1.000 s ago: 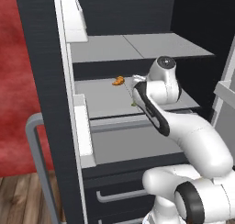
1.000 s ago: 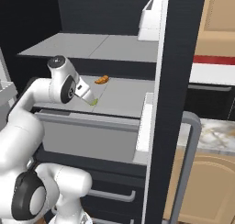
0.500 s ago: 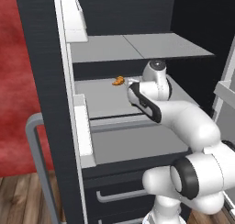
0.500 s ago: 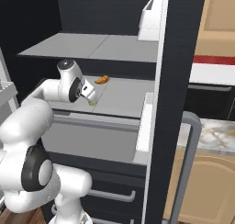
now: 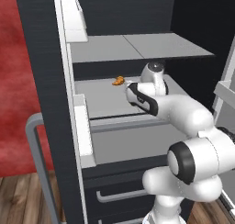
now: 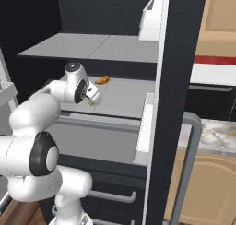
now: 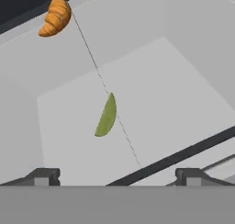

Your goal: Take the lemon wedge from the fridge and place it on the plate with fish on the dining counter.

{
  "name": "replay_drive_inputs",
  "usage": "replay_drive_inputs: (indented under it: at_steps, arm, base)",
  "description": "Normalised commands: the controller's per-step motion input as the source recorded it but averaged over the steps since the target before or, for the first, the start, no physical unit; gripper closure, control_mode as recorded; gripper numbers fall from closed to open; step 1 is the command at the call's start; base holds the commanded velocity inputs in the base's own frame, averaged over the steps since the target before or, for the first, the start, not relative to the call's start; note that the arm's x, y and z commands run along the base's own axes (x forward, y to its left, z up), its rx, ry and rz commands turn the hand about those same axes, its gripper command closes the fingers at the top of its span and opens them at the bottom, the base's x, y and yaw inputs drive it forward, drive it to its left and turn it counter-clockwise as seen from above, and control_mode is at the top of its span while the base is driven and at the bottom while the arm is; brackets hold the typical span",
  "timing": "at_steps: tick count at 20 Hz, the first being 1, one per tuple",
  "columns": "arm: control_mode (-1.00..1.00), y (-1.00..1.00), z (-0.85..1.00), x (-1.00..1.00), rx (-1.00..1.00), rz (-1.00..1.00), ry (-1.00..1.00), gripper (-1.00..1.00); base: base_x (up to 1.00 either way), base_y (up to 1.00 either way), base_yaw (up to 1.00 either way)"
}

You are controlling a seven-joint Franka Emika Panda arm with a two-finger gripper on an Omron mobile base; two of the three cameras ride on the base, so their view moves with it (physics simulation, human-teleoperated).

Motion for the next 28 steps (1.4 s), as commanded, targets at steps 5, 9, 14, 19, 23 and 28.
replay_drive_inputs:
  at_steps: [5, 9, 14, 19, 23, 28]
  arm:
    - [-1.00, 0.09, -0.34, 0.34, -0.01, 0.00, 0.06, -1.00]
    - [-1.00, 0.04, -0.15, 0.45, 0.00, 0.00, 0.01, -1.00]
    - [-1.00, 0.00, -0.26, 0.32, 0.00, 0.00, 0.00, -1.00]
    - [-1.00, 0.00, -0.47, 0.26, 0.00, 0.00, 0.00, -1.00]
    - [-1.00, 0.00, -0.41, 0.25, 0.00, 0.00, 0.00, -1.00]
    - [-1.00, 0.00, -0.27, 0.12, 0.00, 0.00, 0.00, -1.00]
  base:
    - [0.00, 0.00, 0.00]
    - [0.00, 0.00, 0.00]
    - [0.00, 0.00, 0.00]
    - [0.00, 0.00, 0.00]
    - [0.00, 0.00, 0.00]
    - [0.00, 0.00, 0.00]
